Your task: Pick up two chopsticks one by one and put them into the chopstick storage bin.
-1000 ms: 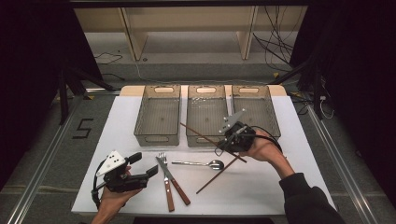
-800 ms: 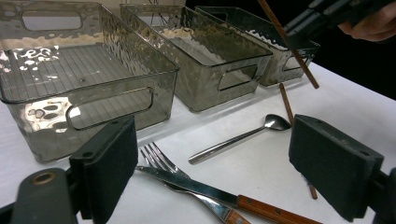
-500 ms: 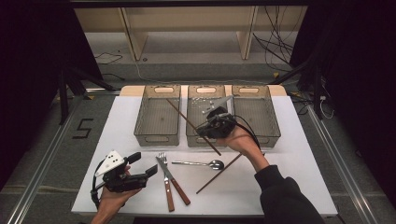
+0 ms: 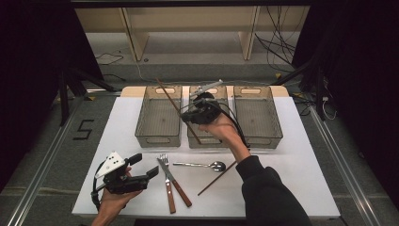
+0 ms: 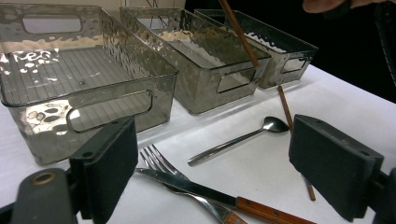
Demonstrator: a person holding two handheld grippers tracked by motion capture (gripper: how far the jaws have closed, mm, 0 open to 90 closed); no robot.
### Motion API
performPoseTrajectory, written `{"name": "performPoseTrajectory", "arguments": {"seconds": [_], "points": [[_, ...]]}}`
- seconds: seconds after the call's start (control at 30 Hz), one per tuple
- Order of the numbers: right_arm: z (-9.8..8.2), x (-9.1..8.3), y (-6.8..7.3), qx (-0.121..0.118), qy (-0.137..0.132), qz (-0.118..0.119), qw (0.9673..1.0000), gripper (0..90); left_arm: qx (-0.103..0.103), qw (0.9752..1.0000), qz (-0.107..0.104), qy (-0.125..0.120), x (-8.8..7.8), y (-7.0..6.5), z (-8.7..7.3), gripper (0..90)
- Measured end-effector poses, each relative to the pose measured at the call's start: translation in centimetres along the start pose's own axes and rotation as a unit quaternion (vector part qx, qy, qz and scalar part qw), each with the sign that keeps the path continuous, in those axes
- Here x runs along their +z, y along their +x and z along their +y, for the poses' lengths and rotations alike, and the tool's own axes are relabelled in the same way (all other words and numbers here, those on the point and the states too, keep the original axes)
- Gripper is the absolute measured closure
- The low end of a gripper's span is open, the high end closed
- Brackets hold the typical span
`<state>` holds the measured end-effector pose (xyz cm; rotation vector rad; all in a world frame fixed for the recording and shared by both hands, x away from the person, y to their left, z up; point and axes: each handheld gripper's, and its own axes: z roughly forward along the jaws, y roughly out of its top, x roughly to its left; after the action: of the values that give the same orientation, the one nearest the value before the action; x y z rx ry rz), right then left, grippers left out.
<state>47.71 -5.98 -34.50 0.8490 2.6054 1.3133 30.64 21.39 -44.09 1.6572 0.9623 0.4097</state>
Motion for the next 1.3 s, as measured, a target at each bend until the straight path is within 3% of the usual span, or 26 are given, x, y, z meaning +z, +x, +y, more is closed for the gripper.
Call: {"name": "performPoseTrajectory", "arguments": {"seconds": [0.3, 0.67, 0.97, 1.3], "points": [[2.3, 1.7, -0.2, 0.040, -0.028, -0.004, 0.9988, 85.8, 0.000, 1.0000, -0.001, -0.001, -0.1, 0.1, 0.0, 15.1], [3.4, 4.4, -1.2, 0.080, -0.040, -0.023, 0.9957, 85.8, 0.000, 1.0000, -0.003, -0.001, 0.0, 0.1, 0.1, 15.1], [4.4, 6.2, -1.1, 0.092, -0.042, -0.037, 0.9942, 85.8, 0.000, 1.0000, -0.004, -0.004, -0.1, 0.1, 0.1, 15.1], [4.2, 7.5, -1.2, 0.102, -0.043, -0.045, 0.9928, 85.7, 0.002, 1.0000, -0.006, -0.003, 0.0, 0.1, 0.2, 15.1]]}}
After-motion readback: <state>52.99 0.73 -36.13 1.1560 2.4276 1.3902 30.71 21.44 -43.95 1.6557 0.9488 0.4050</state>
